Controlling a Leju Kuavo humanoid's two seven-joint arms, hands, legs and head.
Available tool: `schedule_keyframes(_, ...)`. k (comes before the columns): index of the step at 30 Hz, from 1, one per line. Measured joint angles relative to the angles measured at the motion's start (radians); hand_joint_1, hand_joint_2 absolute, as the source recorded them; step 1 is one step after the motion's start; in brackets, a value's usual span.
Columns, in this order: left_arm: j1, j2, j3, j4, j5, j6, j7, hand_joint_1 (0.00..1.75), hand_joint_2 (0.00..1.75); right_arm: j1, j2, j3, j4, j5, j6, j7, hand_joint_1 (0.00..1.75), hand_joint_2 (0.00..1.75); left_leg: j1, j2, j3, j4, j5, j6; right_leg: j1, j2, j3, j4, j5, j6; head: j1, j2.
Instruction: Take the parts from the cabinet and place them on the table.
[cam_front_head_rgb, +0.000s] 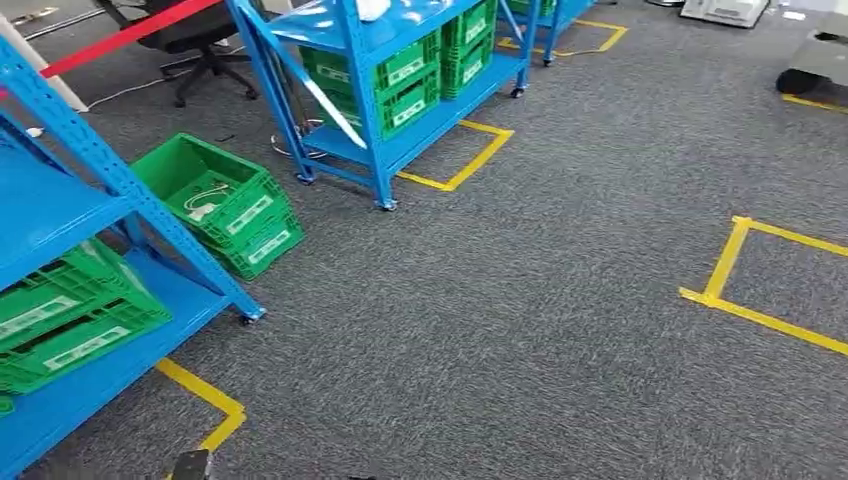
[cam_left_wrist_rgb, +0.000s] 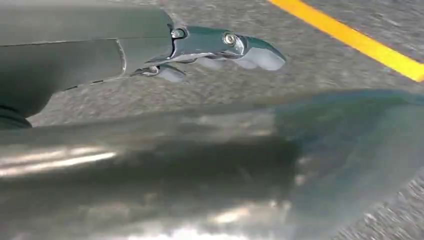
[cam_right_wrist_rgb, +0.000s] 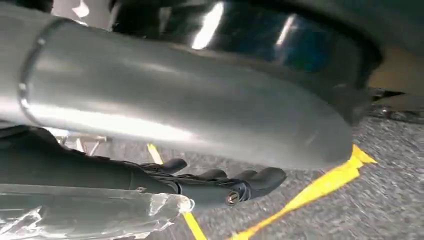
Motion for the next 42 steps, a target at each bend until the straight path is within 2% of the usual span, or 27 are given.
schedule_keyframes(1, -0.001, 0.000, 0.000, 0.000, -0.003, 0.000, 0.000, 0.00, 0.00, -0.001, 0.000, 0.000, 0.000, 0.003, 0.000, 0.000, 0.00, 0.00, -0.001, 0.029, 0.054, -0.090, 0.035, 0.001, 0.000, -0.011, 0.004, 0.000, -0.002, 0.004, 0.000, 0.000)
schedule_keyframes(2, -0.004, 0.000, 0.000, 0.000, -0.005, 0.000, 0.000, 0.00, 0.00, 0.000, 0.000, 0.000, 0.000, 0.004, 0.000, 0.000, 0.00, 0.00, -0.003, 0.096, 0.092, -0.150, 0.041, 0.001, 0.008, -0.020, 0.007, 0.002, -0.005, 0.010, -0.002, 0.000)
schedule_keyframes(7, -0.005, -0.001, 0.000, 0.001, -0.017, -0.015, 0.000, 0.00, 0.00, -0.005, -0.002, 0.003, 0.000, 0.030, -0.002, 0.000, 0.00, 0.00, -0.003, 0.043, 0.091, -0.171, 0.040, 0.040, 0.012, -0.070, 0.016, 0.003, -0.019, 0.036, 0.003, 0.000)
schedule_keyframes(9, -0.005, -0.002, -0.001, 0.001, -0.024, -0.017, 0.000, 0.00, 0.00, -0.003, -0.002, 0.007, 0.000, 0.039, -0.003, 0.000, 0.00, 0.00, -0.001, 0.023, 0.089, -0.171, 0.043, 0.052, 0.004, 0.026, -0.023, 0.097, -0.084, 0.046, 0.016, 0.000)
schedule_keyframes(11, -0.007, -0.005, -0.001, 0.001, -0.034, -0.018, 0.001, 0.00, 0.00, -0.002, -0.003, 0.011, 0.002, 0.042, -0.004, 0.000, 0.00, 0.00, -0.002, -0.005, 0.087, -0.171, 0.043, 0.056, 0.004, 0.054, -0.103, 0.264, -0.154, 0.050, 0.020, 0.000)
schedule_keyframes(12, -0.006, -0.005, -0.002, 0.002, -0.039, -0.018, 0.007, 0.00, 0.00, 0.000, -0.003, 0.013, 0.002, 0.046, -0.006, -0.003, 0.00, 0.00, -0.002, -0.018, 0.088, -0.171, 0.043, 0.057, 0.005, 0.057, -0.130, 0.315, -0.166, 0.050, 0.021, 0.000)
schedule_keyframes(13, -0.004, -0.005, -0.002, 0.002, -0.045, -0.018, 0.015, 0.00, 0.00, -0.002, -0.003, 0.016, 0.002, 0.049, -0.008, -0.019, 0.00, 0.00, -0.002, -0.031, 0.088, -0.171, 0.043, 0.057, 0.005, 0.059, -0.137, 0.320, -0.153, 0.049, 0.021, 0.000)
schedule_keyframes(15, -0.003, -0.005, -0.002, 0.004, -0.049, -0.018, 0.024, 0.00, 0.00, -0.003, -0.004, 0.021, 0.002, 0.051, -0.008, -0.022, 0.00, 0.00, -0.002, -0.062, 0.091, -0.170, 0.044, 0.056, 0.004, 0.065, -0.084, 0.198, -0.067, 0.044, 0.021, 0.000)
schedule_keyframes(16, -0.003, -0.006, -0.002, 0.004, -0.054, -0.018, 0.029, 0.00, 0.00, -0.003, -0.004, 0.022, 0.002, 0.052, -0.009, -0.020, 0.00, 0.00, 0.000, -0.077, 0.092, -0.170, 0.045, 0.054, 0.002, 0.085, -0.043, 0.108, -0.022, 0.042, 0.021, 0.000)
schedule_keyframes(17, -0.003, -0.006, -0.003, 0.004, -0.057, -0.017, 0.036, 0.00, 0.00, 0.000, -0.005, 0.026, 0.003, 0.052, -0.010, -0.020, 0.00, 0.00, 0.001, -0.089, 0.090, -0.170, 0.045, 0.048, -0.004, 0.141, -0.013, 0.038, 0.000, 0.041, 0.024, 0.000)
schedule_keyframes(18, -0.004, -0.006, -0.003, 0.004, -0.059, -0.016, 0.040, 0.00, 0.00, 0.001, -0.005, 0.027, 0.003, 0.052, -0.010, -0.021, 0.00, 0.00, -0.005, -0.101, 0.084, -0.163, 0.045, 0.041, -0.010, 0.171, -0.003, 0.009, -0.011, 0.036, 0.023, 0.000)
schedule_keyframes(21, 0.004, -0.006, -0.005, 0.006, -0.065, -0.016, 0.042, 0.00, 0.00, -0.003, -0.006, 0.029, 0.003, 0.054, -0.011, -0.020, 0.00, 0.00, 0.007, -0.132, 0.070, -0.173, 0.061, 0.016, 0.001, 0.141, -0.002, 0.016, -0.007, 0.021, 0.022, 0.000)
schedule_keyframes(22, 0.006, -0.006, -0.005, 0.007, -0.066, -0.015, 0.042, 0.00, 0.00, -0.002, -0.006, 0.029, 0.003, 0.055, -0.011, -0.019, 0.00, 0.00, 0.006, -0.147, 0.069, -0.173, 0.064, 0.010, -0.004, 0.126, -0.001, 0.007, -0.002, 0.013, 0.022, 0.000)
schedule_keyframes(24, 0.007, -0.006, -0.008, 0.007, -0.067, -0.015, 0.042, 0.00, 0.00, -0.003, -0.006, 0.030, 0.004, 0.056, -0.011, -0.007, 0.00, 0.00, -0.002, -0.056, 0.042, -0.121, 0.019, 0.004, -0.005, 0.097, 0.008, -0.004, 0.003, 0.002, 0.012, 0.000)
schedule_keyframes(25, 0.004, -0.006, -0.008, 0.007, -0.068, -0.015, 0.042, 0.00, 0.00, -0.002, -0.006, 0.031, 0.004, 0.056, -0.011, -0.005, 0.00, 0.00, -0.002, -0.030, 0.006, -0.047, -0.022, 0.001, -0.003, 0.079, 0.008, -0.005, 0.003, -0.002, 0.011, 0.000)
schedule_keyframes(27, 0.001, -0.006, -0.009, 0.007, -0.068, -0.015, 0.042, 0.00, 0.00, 0.003, -0.007, 0.032, 0.004, 0.056, -0.011, -0.005, 0.00, 0.00, -0.001, -0.012, -0.066, 0.099, -0.078, -0.003, -0.001, 0.044, 0.007, -0.004, 0.002, -0.004, 0.011, 0.000)
schedule_keyframes(28, 0.002, -0.006, -0.009, 0.007, -0.068, -0.015, 0.042, 0.00, 0.00, 0.003, -0.007, 0.033, 0.005, 0.056, -0.011, -0.003, 0.00, 0.00, 0.000, -0.010, -0.079, 0.126, -0.077, -0.004, -0.001, 0.029, 0.007, -0.004, 0.000, -0.006, 0.010, 0.000)
schedule_keyframes(29, 0.004, -0.006, -0.009, 0.008, -0.069, -0.015, 0.042, 0.00, 0.00, 0.002, -0.007, 0.034, 0.005, 0.056, -0.011, -0.003, 0.00, 0.00, 0.001, -0.009, -0.069, 0.109, -0.055, -0.005, -0.001, 0.017, 0.008, -0.004, 0.000, -0.005, 0.010, 0.000)
schedule_keyframes(31, 0.006, -0.005, -0.010, 0.008, -0.074, -0.016, 0.042, 0.00, 0.00, 0.000, -0.007, 0.034, 0.005, 0.056, -0.011, -0.003, 0.00, 0.00, 0.001, 0.004, 0.003, -0.021, 0.025, -0.003, -0.002, -0.005, 0.012, -0.004, -0.003, -0.001, 0.010, 0.000)
schedule_keyframes(32, 0.005, -0.005, -0.011, 0.008, -0.076, -0.017, 0.042, 0.00, 0.00, -0.001, -0.007, 0.035, 0.005, 0.056, -0.011, -0.003, 0.00, 0.00, -0.001, 0.037, 0.049, -0.100, 0.056, -0.001, -0.002, -0.014, 0.016, -0.004, -0.005, 0.003, 0.010, 0.000)
schedule_keyframes(33, 0.002, -0.006, -0.016, 0.008, -0.079, -0.020, 0.039, 0.00, 0.00, 0.000, -0.007, 0.035, 0.005, 0.056, -0.010, -0.003, 0.00, 0.00, -0.006, 0.096, 0.084, -0.163, 0.058, -0.001, 0.011, -0.022, 0.018, 0.000, -0.012, 0.012, 0.007, 0.000)
schedule_keyframes(34, -0.005, -0.006, -0.019, 0.008, -0.082, -0.023, 0.037, 0.00, 0.00, 0.001, -0.007, 0.035, 0.005, 0.056, -0.010, -0.003, 0.00, 0.00, -0.005, 0.078, 0.084, -0.168, 0.050, 0.015, 0.013, -0.031, 0.007, 0.003, -0.017, 0.017, 0.006, 0.000)
schedule_keyframes(37, -0.003, -0.005, -0.026, 0.008, -0.085, -0.025, 0.034, 0.00, 0.00, -0.004, -0.007, 0.035, 0.004, 0.056, -0.010, -0.003, 0.00, 0.00, -0.009, 0.043, 0.079, -0.172, 0.051, 0.035, 0.012, -0.068, 0.032, -0.005, -0.019, 0.032, 0.012, 0.000)
schedule_keyframes(38, -0.001, -0.005, -0.026, 0.008, -0.085, -0.025, 0.032, 0.00, 0.00, -0.007, -0.007, 0.035, 0.004, 0.055, -0.010, -0.002, 0.00, 0.00, 0.000, 0.031, 0.081, -0.176, 0.056, 0.043, 0.005, -0.044, 0.023, 0.001, -0.026, 0.041, 0.012, 0.000)
schedule_keyframes(39, -0.001, -0.005, -0.026, 0.008, -0.085, -0.025, 0.030, 0.00, 0.00, -0.009, -0.007, 0.035, 0.004, 0.055, -0.010, -0.003, 0.00, 0.00, 0.000, 0.024, 0.081, -0.176, 0.057, 0.048, 0.005, 0.013, 0.014, 0.033, -0.052, 0.045, 0.018, 0.000)
schedule_keyframes(40, -0.003, -0.006, -0.026, 0.008, -0.086, -0.025, 0.027, 0.00, 0.00, -0.008, -0.007, 0.035, 0.004, 0.055, -0.010, -0.003, 0.00, 0.00, 0.000, 0.013, 0.079, -0.176, 0.058, 0.051, 0.003, 0.042, -0.015, 0.098, -0.089, 0.047, 0.020, 0.000)
schedule_keyframes(42, -0.006, -0.007, -0.027, 0.008, -0.086, -0.028, 0.018, 0.00, 0.00, -0.008, -0.007, 0.035, 0.004, 0.054, -0.010, -0.003, 0.00, 0.00, -0.001, -0.013, 0.075, -0.176, 0.060, 0.055, 0.005, 0.057, -0.103, 0.272, -0.162, 0.049, 0.021, 0.000)
